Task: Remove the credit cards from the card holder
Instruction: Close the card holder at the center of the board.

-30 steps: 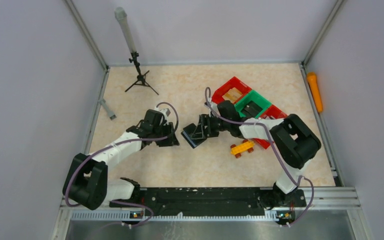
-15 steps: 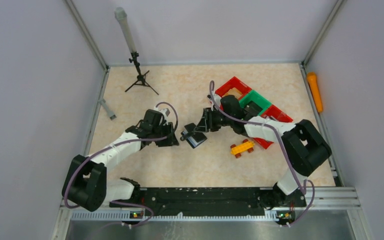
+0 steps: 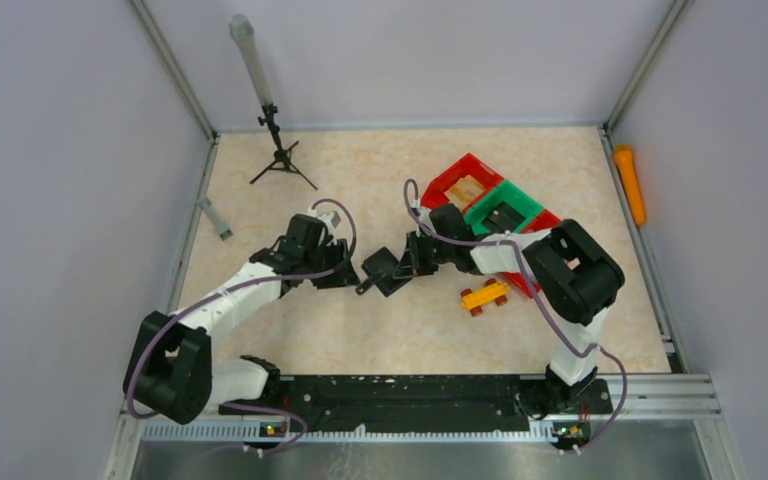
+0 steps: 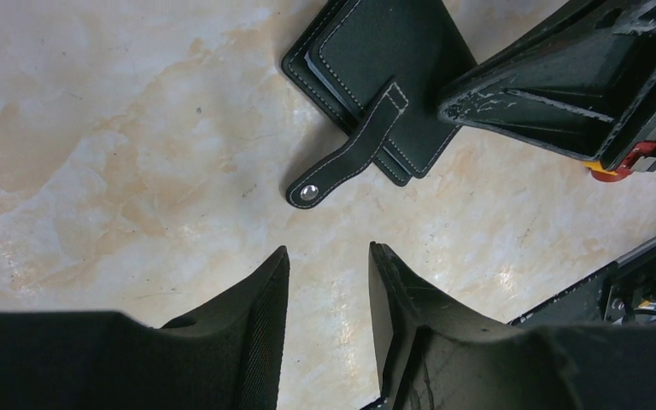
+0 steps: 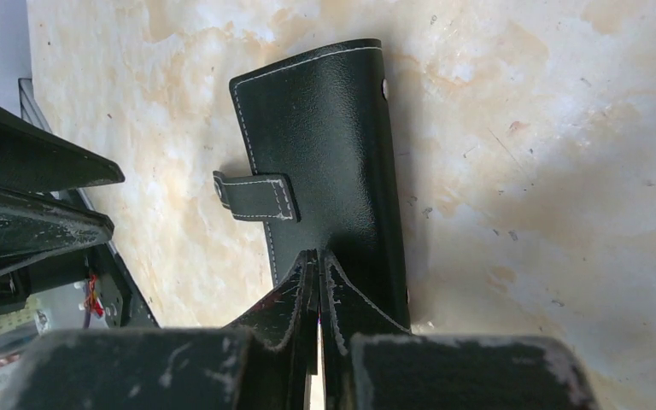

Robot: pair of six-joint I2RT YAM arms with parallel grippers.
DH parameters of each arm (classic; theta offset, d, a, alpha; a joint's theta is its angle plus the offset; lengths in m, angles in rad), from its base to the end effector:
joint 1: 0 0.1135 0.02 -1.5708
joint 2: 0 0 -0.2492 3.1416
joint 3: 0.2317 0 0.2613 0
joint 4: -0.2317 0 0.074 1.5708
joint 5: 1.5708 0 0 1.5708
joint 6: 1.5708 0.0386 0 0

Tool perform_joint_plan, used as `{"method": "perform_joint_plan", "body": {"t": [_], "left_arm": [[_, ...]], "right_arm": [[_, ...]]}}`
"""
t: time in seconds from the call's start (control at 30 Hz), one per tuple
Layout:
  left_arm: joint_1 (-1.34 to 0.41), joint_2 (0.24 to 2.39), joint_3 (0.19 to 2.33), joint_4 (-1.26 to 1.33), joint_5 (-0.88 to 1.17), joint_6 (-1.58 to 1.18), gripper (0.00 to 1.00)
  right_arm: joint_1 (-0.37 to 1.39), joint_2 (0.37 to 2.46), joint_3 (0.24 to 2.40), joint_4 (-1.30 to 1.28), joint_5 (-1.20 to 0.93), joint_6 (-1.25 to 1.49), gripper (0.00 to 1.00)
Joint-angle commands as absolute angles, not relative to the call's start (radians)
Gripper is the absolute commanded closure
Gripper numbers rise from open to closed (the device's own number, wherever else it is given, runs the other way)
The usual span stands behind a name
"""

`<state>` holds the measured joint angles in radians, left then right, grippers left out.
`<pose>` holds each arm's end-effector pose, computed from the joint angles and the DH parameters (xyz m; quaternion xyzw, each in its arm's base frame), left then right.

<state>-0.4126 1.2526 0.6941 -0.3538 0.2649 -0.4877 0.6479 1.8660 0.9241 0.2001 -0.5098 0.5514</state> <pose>0.2319 -0.1125 0.1783 0.0075 0.9389 -0.2520 0.2342 0.2837 0.2383 0.1088 -0.1441 0.8798 0.4105 0.1915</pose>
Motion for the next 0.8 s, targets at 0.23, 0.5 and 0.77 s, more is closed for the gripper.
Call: {"method": "perform_joint_plan", "body": {"t": [0.23, 0.5, 0.77], "left_arm": [[-0.408, 1.373, 0.829, -0.264, 0.322, -0.465, 0.58], [-0.407, 1.445, 0.86, -0.231, 0.31, -0.468, 0.59], [-0.407, 1.481, 0.853, -0.238, 0.287, -0.457, 0.59]], "right_arm": [[0.666, 1.785, 1.011, 0.118, -0.476, 0.498, 1.0], [0.654, 1.883, 1.155, 0.081, -0.433, 0.488, 1.0], [0.653, 2.024, 1.198, 0.117, -0.391, 0.495, 1.0]]}}
